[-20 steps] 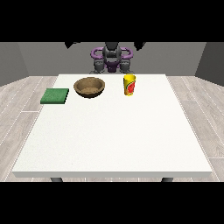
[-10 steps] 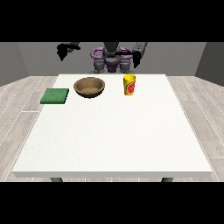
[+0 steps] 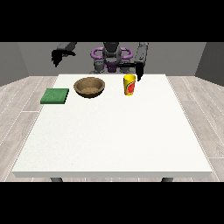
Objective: Pick the cup and pour the ball into the bowl, then pick the bowl and place it on the pad
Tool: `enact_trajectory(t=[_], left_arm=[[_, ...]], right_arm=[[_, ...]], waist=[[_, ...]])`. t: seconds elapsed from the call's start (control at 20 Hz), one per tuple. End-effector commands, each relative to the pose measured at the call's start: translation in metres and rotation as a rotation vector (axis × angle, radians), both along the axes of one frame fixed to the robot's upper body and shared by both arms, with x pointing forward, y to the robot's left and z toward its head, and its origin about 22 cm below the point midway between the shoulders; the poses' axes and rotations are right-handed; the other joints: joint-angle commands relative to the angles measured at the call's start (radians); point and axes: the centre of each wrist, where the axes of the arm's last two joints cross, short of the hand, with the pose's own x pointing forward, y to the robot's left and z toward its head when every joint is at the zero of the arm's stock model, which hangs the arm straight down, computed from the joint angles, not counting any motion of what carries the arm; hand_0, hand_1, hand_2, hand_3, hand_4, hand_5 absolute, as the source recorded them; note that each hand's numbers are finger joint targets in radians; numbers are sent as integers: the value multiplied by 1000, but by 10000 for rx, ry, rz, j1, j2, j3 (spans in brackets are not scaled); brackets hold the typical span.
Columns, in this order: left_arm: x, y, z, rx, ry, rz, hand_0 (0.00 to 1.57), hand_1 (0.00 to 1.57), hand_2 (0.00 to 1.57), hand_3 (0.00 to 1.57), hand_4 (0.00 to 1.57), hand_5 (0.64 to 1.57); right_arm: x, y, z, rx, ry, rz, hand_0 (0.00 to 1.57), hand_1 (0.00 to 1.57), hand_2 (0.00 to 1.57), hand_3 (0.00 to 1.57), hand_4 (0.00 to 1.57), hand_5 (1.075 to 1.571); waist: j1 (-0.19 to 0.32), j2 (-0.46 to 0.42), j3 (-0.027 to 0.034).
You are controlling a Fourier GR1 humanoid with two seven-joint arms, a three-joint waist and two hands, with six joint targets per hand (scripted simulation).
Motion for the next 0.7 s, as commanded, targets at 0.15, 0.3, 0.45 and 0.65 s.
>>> enact_trajectory(t=[0.15, 0.3, 0.45, 0.65], left_arm=[[19, 1, -32, 52, -179, 686, 0, 0, 0, 0, 0, 1470], [24, 3, -43, 184, -127, 945, 0, 0, 0, 0, 0, 1487], [19, 9, -57, 867, -227, 1520, 758, 758, 0, 0, 0, 1453], [9, -6, -67, 2176, -11, 1912, 1296, 1296, 1571, 1571, 1148, 1561]], right_arm=[[12, -9, 3, 193, -442, 285, 0, 0, 0, 0, 241, 1570], [15, -14, 7, -83, -413, 298, 0, 0, 0, 0, 264, 1569], [13, -30, 23, 22, -1074, 698, 0, 0, 0, 0, 271, 1567], [14, -63, 22, 139, -779, 516, 0, 0, 0, 0, 217, 1570]], waist=[[-435, 435, -5], [-507, 535, -5], [-1165, 1166, -10], [-1095, 856, -1]])
